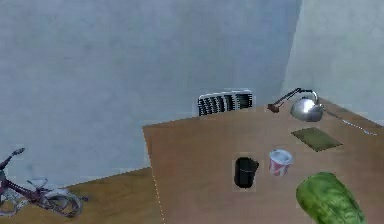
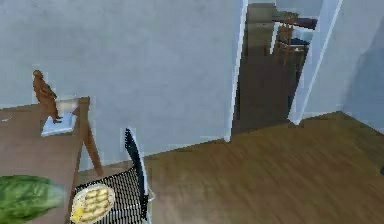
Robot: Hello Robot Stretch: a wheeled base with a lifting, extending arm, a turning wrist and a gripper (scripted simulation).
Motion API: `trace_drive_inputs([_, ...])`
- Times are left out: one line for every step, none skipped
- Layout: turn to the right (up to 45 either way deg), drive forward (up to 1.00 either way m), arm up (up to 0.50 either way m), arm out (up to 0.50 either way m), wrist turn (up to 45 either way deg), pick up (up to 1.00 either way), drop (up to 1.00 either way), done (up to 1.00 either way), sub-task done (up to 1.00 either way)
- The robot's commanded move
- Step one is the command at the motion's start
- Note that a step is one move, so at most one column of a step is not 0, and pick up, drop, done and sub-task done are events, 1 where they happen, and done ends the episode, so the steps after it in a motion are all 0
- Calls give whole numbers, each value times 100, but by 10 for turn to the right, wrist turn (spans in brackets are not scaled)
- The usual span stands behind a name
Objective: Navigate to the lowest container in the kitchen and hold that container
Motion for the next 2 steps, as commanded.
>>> trace_drive_inputs([-450,0,0,0,0,0,0,0,0])
trace_drive_inputs([-240,0,0,0,0,0,0,0,0])
